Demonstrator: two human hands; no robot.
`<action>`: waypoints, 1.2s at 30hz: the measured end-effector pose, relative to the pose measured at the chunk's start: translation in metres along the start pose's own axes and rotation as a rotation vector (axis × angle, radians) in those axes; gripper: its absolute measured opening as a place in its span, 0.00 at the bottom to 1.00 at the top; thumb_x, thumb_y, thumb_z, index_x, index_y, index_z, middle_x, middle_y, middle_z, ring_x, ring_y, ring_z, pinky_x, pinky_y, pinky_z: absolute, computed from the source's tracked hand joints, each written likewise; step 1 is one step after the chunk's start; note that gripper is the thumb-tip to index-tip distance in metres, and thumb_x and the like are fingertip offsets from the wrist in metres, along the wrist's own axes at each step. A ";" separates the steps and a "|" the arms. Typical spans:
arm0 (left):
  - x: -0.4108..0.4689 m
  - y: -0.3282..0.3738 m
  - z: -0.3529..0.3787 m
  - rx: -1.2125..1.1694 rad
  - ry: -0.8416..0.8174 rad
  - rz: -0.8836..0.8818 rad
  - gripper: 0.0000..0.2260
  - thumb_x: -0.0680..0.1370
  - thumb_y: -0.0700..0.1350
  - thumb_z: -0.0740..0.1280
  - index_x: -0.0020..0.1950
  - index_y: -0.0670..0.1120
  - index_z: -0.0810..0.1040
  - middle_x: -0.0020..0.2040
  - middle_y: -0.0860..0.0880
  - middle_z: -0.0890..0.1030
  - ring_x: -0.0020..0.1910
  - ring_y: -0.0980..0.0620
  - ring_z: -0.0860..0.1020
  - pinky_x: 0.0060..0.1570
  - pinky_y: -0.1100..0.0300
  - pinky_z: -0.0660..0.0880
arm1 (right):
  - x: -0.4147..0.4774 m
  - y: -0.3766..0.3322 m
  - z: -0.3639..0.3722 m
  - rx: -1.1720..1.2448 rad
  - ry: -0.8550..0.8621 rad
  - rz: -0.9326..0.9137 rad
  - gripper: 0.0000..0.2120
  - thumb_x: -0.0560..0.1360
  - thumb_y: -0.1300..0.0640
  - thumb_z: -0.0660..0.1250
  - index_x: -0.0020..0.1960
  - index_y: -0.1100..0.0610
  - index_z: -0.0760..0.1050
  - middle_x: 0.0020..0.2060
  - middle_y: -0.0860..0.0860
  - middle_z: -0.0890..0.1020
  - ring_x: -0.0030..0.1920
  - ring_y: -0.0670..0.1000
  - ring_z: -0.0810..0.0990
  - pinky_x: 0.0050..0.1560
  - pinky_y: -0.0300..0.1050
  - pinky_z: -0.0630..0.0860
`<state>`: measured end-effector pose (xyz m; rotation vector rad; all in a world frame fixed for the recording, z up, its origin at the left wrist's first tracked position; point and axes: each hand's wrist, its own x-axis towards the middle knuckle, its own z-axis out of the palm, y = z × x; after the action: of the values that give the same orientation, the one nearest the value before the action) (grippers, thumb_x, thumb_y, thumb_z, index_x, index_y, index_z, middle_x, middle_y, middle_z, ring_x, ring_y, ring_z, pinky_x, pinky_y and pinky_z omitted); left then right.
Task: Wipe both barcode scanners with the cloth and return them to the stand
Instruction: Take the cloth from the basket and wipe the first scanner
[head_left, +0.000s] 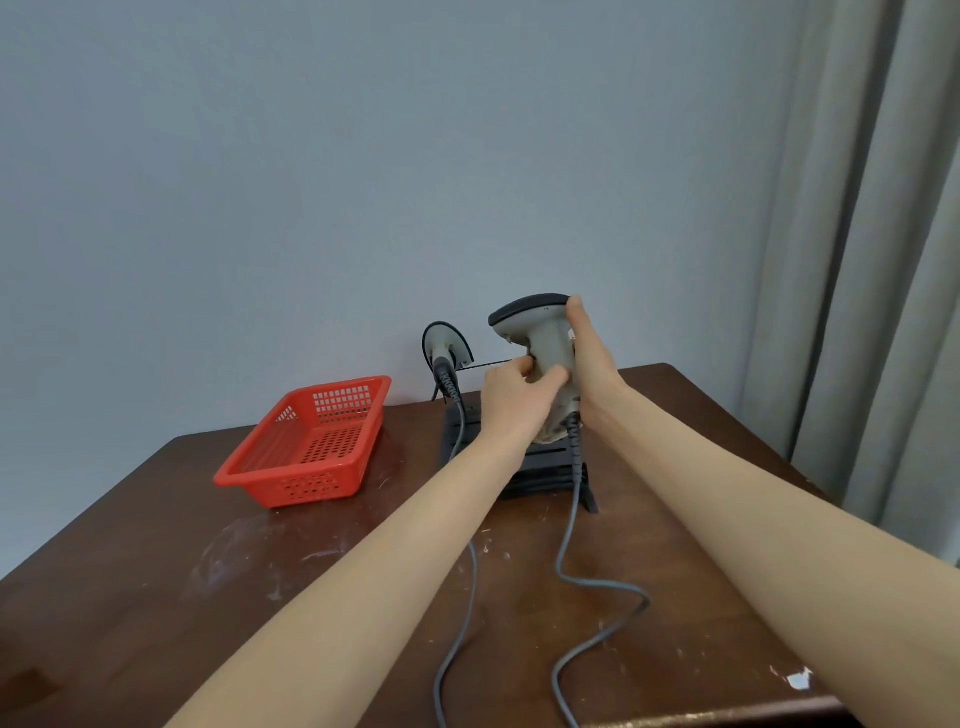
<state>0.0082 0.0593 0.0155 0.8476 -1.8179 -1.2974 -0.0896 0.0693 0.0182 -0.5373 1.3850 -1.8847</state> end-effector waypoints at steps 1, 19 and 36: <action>-0.001 0.000 0.000 0.004 -0.023 -0.023 0.09 0.73 0.46 0.67 0.48 0.42 0.80 0.42 0.44 0.83 0.36 0.47 0.81 0.32 0.57 0.79 | -0.001 0.000 0.001 -0.006 0.003 0.014 0.35 0.68 0.27 0.60 0.52 0.59 0.78 0.46 0.57 0.84 0.45 0.57 0.83 0.53 0.53 0.79; -0.001 0.003 -0.019 -0.490 0.037 -0.287 0.04 0.77 0.36 0.63 0.42 0.38 0.73 0.42 0.41 0.77 0.36 0.46 0.79 0.51 0.47 0.79 | -0.005 -0.002 -0.014 -0.091 0.091 0.009 0.08 0.74 0.55 0.68 0.42 0.60 0.75 0.35 0.55 0.79 0.32 0.50 0.76 0.43 0.47 0.81; -0.005 -0.021 -0.022 -0.832 0.058 -0.285 0.10 0.79 0.40 0.53 0.56 0.39 0.70 0.44 0.41 0.75 0.34 0.50 0.75 0.25 0.60 0.73 | -0.006 -0.007 -0.035 -0.695 0.096 -0.597 0.06 0.79 0.52 0.60 0.46 0.48 0.76 0.37 0.44 0.78 0.44 0.49 0.76 0.45 0.44 0.71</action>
<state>0.0316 0.0471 -0.0009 0.6581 -0.9566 -1.9675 -0.1121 0.0974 0.0137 -1.3335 2.1225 -1.8299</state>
